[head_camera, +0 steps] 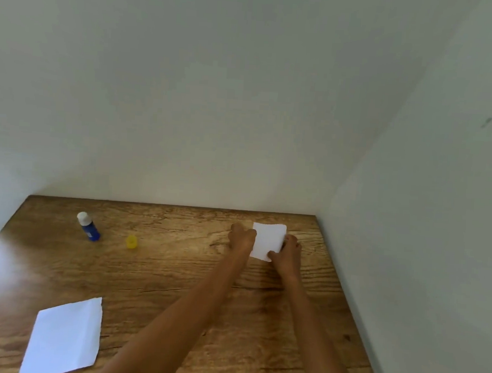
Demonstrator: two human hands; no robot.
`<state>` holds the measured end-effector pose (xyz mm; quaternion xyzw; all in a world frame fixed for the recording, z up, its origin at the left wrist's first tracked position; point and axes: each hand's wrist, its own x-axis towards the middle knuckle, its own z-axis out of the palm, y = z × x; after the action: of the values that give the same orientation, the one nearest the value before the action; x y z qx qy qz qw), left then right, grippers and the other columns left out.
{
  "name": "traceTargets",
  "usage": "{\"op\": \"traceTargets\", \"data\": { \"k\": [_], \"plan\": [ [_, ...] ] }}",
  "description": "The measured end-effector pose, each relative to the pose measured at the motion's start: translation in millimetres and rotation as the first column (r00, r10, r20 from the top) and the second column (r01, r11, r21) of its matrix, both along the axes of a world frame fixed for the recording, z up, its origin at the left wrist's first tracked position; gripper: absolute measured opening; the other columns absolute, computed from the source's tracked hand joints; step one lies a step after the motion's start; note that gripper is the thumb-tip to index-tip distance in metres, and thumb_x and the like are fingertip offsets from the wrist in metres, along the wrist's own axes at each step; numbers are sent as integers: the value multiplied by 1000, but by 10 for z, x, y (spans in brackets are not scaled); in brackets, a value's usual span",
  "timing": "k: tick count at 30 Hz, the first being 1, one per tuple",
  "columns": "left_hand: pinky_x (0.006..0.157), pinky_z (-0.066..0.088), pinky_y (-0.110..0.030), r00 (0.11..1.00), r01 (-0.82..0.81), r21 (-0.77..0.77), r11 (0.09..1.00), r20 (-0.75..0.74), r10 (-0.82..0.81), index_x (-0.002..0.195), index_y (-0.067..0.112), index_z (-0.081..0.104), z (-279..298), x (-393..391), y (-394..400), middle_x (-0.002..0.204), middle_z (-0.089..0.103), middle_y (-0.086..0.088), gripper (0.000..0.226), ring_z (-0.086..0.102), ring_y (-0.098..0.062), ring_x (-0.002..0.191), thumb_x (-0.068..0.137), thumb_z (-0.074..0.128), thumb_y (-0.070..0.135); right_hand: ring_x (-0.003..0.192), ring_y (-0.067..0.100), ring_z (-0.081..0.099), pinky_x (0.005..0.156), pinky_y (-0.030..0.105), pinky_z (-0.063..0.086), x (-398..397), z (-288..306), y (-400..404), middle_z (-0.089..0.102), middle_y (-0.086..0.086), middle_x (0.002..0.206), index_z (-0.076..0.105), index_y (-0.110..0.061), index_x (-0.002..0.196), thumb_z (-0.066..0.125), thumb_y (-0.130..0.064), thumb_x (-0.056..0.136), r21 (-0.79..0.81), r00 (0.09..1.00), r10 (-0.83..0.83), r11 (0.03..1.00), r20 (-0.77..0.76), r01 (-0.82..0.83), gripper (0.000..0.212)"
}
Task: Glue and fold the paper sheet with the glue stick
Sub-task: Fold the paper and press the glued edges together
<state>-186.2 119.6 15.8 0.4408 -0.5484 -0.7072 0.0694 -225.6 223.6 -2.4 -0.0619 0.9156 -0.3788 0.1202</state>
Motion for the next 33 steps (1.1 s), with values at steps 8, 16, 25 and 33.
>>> {"op": "traceTargets", "data": {
  "k": [8,16,25,33],
  "plan": [
    [62,46,-24,1000,12,-139,990,-16,-14,126,11,46,-48,239,-41,123,53,-10,42,50,-18,92,86,48,1,97,18,59,76,27,52,154,68,35,61,11,119,53,-7,123,61,-21,88,-397,965,-75,901,251,173,38],
    [76,49,-27,994,-9,-255,967,-107,-19,125,8,51,146,1110,-330,123,57,-8,38,56,-21,104,89,58,19,93,12,64,74,25,54,863,297,-142,67,-1,100,58,-19,102,61,-27,88,-567,969,61,819,239,88,15],
    [82,50,-31,996,-72,-309,948,-73,52,116,4,55,178,2602,-721,110,59,-6,32,58,-21,98,90,58,23,82,16,61,70,27,50,2196,359,-480,66,6,92,63,-10,101,57,-30,91,-517,942,247,850,227,-99,24],
    [69,54,-36,998,-12,-410,912,-62,-15,100,7,61,173,3522,-1227,99,60,-9,14,57,-21,87,92,53,15,103,20,55,82,31,47,2940,520,-847,56,8,113,46,-7,130,56,-24,92,-388,964,265,890,19,-238,43]
  ]
}}
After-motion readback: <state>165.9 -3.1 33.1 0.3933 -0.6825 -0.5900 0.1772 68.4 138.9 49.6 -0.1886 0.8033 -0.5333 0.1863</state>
